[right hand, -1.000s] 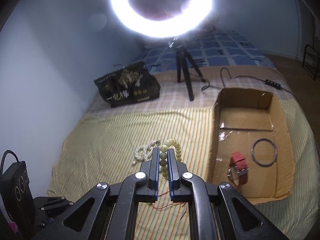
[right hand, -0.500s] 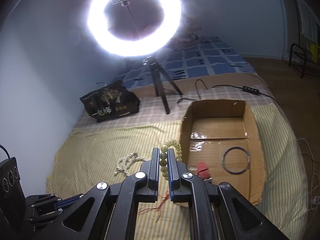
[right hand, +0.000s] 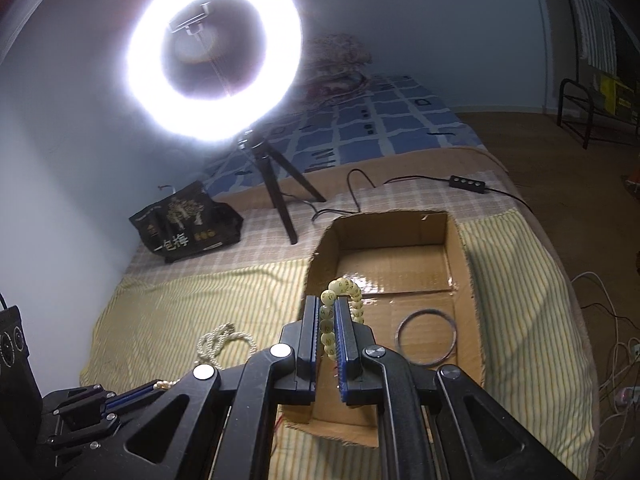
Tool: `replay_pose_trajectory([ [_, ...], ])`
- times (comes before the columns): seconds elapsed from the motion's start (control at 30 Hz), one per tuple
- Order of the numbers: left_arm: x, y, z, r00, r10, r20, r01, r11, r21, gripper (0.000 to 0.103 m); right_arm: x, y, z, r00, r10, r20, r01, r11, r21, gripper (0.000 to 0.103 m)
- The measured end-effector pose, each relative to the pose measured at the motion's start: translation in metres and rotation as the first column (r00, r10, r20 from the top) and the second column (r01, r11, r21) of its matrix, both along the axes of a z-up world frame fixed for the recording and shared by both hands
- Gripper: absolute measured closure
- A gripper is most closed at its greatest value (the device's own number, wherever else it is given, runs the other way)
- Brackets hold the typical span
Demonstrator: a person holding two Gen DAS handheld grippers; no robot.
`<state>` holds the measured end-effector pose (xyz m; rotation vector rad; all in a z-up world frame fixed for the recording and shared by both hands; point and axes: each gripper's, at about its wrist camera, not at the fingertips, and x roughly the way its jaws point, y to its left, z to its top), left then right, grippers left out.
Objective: Organize jewelry
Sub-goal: 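Carry both items to the box and open the right tool over it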
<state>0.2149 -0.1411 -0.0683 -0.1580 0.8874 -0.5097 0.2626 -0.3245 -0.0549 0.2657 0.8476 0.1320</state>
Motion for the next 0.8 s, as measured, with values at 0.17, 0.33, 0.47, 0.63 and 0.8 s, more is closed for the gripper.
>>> replay_pose_trajectory([
  [0.17,0.019,-0.015,0.001,1.0,-0.002,0.01,0.002,1.0,-0.016,0.102,0.007,-0.017,-0.006,0.999,-0.03,-0.012,0.03,1.0,0.003,0.098],
  [0.33,0.037,-0.028,-0.003,1.0,-0.003,0.001,0.003,0.999,-0.046,0.102,0.008,-0.03,-0.015,0.998,-0.048,-0.038,0.048,0.999,0.009,0.098],
  [0.47,0.049,-0.037,-0.008,1.0,-0.011,-0.004,0.011,0.999,-0.053,0.102,0.005,-0.037,-0.023,0.997,-0.049,-0.06,0.049,0.999,-0.002,0.098],
  [0.63,0.06,-0.047,-0.018,1.0,-0.009,-0.016,0.008,0.999,-0.048,0.102,-0.002,-0.046,-0.035,0.995,-0.046,-0.093,0.044,0.999,-0.017,0.098],
  [0.8,0.065,-0.054,-0.028,0.999,-0.008,-0.035,0.007,0.999,-0.038,0.102,-0.007,-0.054,-0.047,0.991,-0.043,-0.124,0.042,0.999,-0.016,0.098],
])
